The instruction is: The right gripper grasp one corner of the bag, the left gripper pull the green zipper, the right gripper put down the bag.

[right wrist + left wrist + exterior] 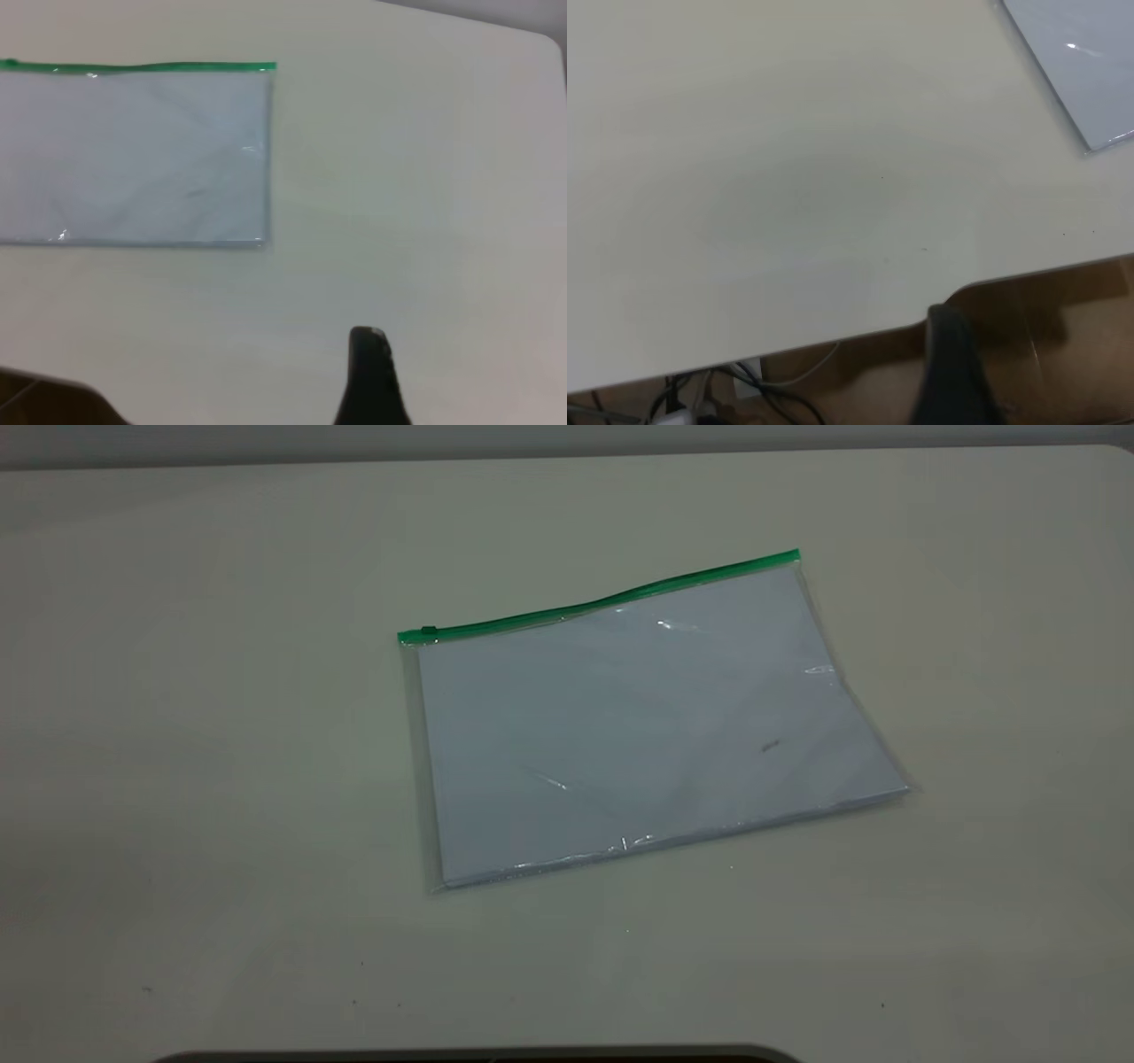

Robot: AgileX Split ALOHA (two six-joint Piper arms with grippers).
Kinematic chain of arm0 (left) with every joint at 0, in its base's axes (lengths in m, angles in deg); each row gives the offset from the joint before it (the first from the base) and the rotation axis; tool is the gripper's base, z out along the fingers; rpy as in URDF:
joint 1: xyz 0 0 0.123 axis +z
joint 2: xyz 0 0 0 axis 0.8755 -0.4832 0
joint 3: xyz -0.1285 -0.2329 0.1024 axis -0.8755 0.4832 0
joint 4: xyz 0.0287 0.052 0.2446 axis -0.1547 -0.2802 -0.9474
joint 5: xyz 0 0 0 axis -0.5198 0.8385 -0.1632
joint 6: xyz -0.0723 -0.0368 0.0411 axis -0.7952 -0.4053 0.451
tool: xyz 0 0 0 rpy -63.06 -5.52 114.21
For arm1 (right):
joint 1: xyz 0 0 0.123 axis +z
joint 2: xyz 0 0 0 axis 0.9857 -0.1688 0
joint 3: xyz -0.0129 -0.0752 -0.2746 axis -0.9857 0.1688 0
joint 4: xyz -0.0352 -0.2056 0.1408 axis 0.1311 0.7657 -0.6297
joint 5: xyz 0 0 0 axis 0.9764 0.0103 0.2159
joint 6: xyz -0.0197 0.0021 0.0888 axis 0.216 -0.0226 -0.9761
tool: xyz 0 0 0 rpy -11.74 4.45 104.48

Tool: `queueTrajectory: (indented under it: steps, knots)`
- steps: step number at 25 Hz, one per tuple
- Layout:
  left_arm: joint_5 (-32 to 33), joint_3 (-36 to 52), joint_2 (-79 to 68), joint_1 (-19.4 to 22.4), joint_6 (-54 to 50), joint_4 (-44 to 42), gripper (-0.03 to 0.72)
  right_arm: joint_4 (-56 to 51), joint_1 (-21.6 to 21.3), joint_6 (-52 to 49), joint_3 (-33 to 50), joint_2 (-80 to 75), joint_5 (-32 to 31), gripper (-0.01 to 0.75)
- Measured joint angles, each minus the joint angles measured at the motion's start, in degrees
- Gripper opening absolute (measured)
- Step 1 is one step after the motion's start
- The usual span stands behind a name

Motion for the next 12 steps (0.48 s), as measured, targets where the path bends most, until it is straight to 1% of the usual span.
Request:
queueTrajectory:
  steps: [5, 12]
  knots:
    - [0.00, 0.00, 0.00, 0.00, 0.00, 0.04, 0.577, 3.43, 0.00, -4.62, 0.00, 0.00, 0.17, 0.581]
    - [0.00, 0.00, 0.00, 0.00, 0.00, 0.04, 0.577, 3.92, 0.00, -5.50, 0.00, 0.00, 0.25, 0.578]
